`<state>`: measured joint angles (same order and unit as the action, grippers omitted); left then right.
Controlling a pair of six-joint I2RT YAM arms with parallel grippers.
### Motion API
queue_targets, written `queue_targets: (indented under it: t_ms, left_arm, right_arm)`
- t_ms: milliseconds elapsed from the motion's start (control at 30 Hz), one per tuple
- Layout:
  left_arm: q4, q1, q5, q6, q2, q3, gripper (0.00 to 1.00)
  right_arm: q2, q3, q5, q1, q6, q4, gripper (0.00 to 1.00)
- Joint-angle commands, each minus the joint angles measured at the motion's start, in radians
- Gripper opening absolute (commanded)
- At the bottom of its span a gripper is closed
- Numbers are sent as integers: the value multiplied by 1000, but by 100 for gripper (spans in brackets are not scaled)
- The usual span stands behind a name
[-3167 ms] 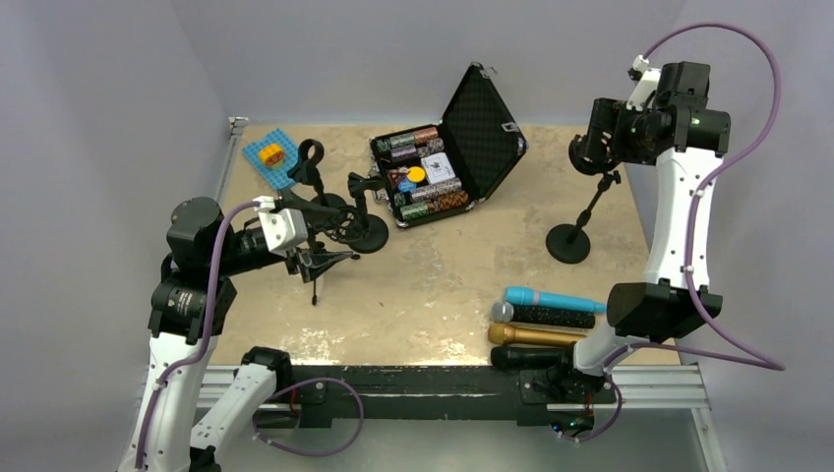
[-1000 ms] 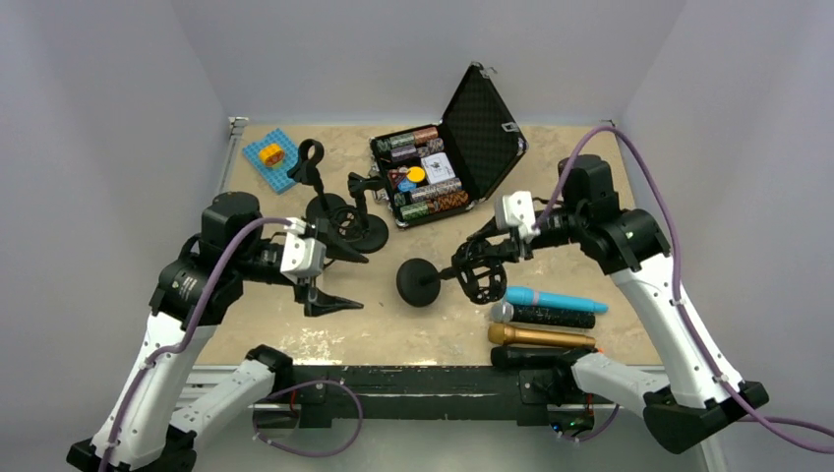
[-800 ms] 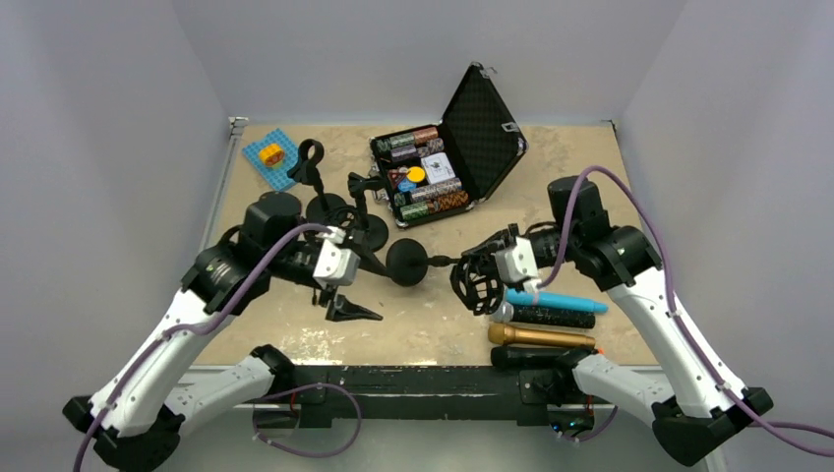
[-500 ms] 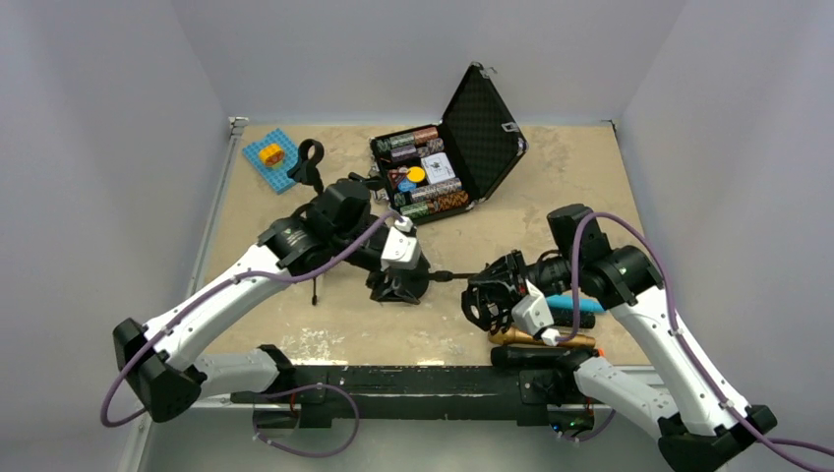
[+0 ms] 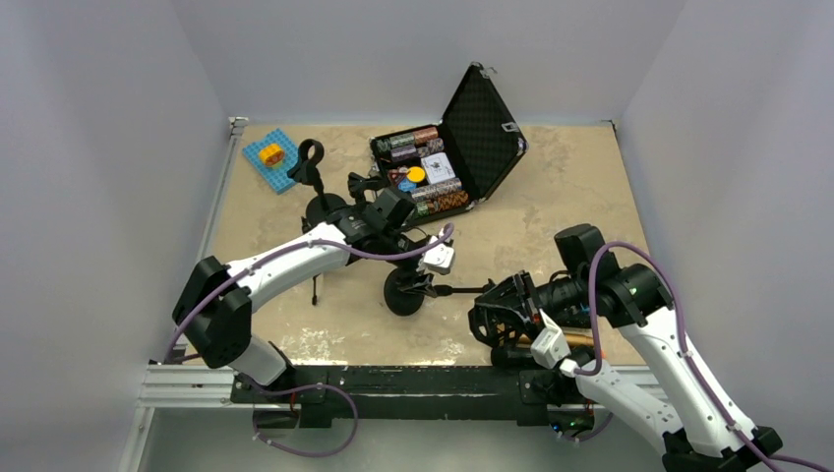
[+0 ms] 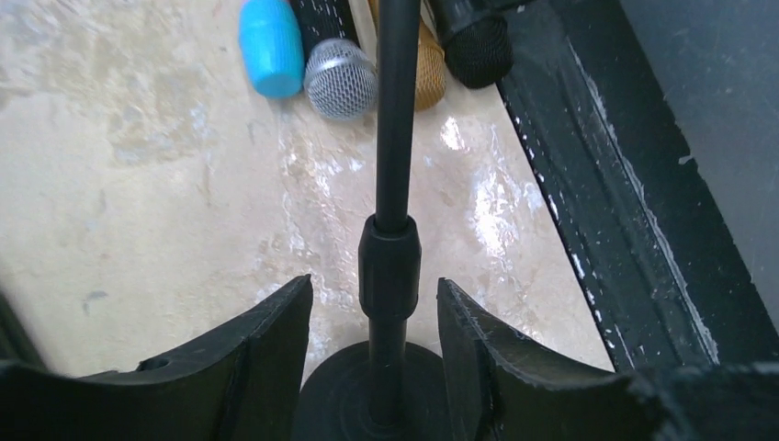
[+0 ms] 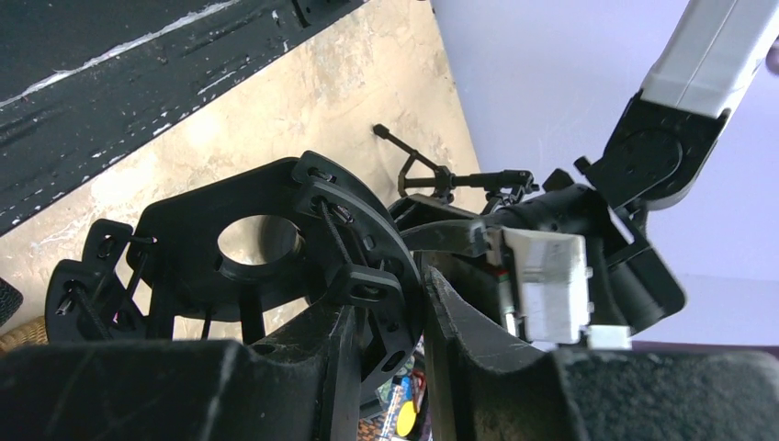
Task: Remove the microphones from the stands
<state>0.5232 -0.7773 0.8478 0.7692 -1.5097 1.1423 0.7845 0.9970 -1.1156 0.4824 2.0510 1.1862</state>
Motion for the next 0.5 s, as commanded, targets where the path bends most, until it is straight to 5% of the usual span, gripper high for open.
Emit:
queue_targets:
  t_ms: [0, 300, 467]
  left_arm:
    - [26, -4, 28, 101, -42, 29, 55]
    - [-100, -24, 58, 10, -105, 12, 46]
    - [-67, -39, 36, 14, -139, 42, 13]
  right_arm:
    - [-5, 11, -40, 4, 119, 26, 0]
    - [-13, -13, 3, 5, 92, -5, 0]
    - [-16, -25, 23, 4, 53, -39, 0]
